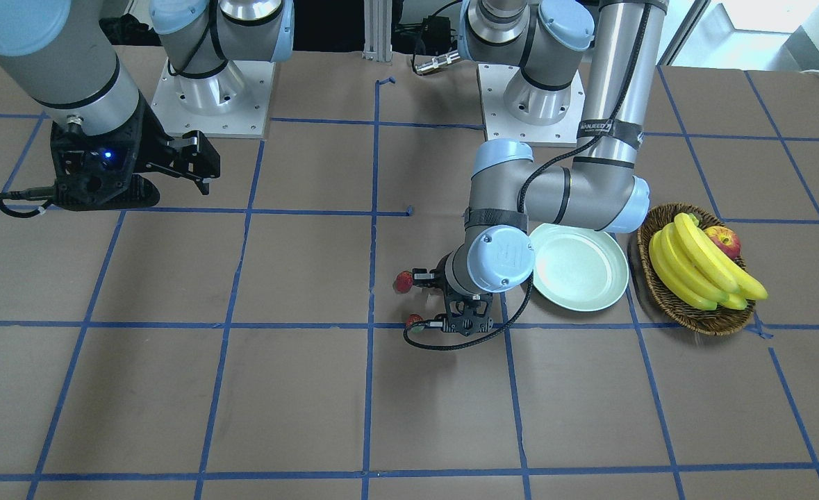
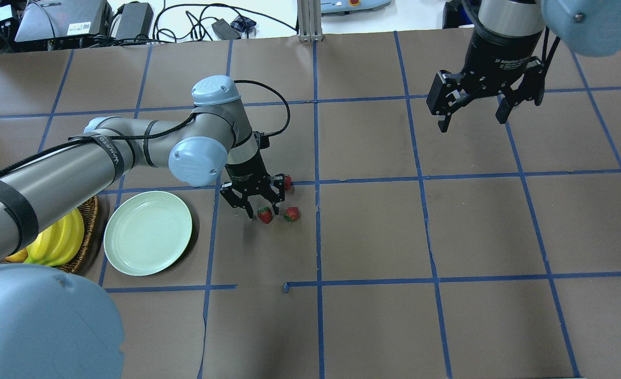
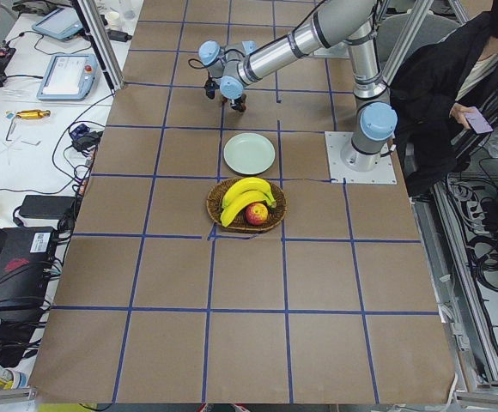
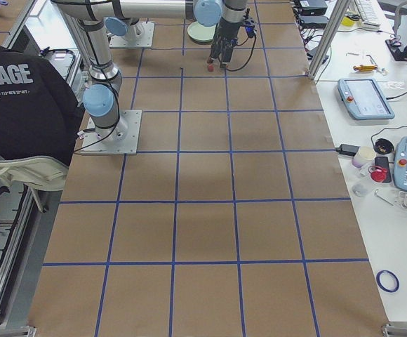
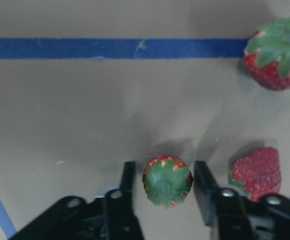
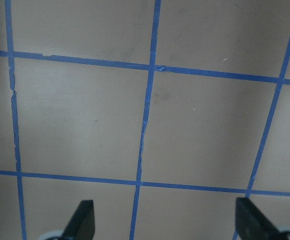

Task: Collect all strawberries into plate
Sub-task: 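Lift the strawberry over the plate and open the left gripper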

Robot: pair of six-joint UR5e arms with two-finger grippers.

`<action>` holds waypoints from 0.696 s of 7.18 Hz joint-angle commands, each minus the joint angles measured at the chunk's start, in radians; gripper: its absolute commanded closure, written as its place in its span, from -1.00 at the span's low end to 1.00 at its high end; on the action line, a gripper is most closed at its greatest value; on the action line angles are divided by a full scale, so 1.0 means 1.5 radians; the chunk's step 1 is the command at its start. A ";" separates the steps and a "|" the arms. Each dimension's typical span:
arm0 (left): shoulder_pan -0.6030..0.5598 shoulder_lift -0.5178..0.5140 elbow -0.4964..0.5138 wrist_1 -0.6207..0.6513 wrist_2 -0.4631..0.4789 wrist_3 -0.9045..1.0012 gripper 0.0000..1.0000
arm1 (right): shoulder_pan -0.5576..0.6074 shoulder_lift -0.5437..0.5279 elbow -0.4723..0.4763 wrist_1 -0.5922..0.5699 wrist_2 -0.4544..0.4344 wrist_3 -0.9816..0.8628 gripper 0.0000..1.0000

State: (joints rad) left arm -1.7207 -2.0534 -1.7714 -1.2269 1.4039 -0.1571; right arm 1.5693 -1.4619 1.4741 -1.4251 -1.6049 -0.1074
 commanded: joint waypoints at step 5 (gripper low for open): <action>0.053 0.080 0.072 -0.185 0.196 0.085 1.00 | 0.000 0.000 0.000 0.000 -0.005 0.000 -1.00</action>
State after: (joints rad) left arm -1.6888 -1.9588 -1.6779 -1.4282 1.5921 -0.0918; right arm 1.5693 -1.4613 1.4742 -1.4251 -1.6115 -0.1074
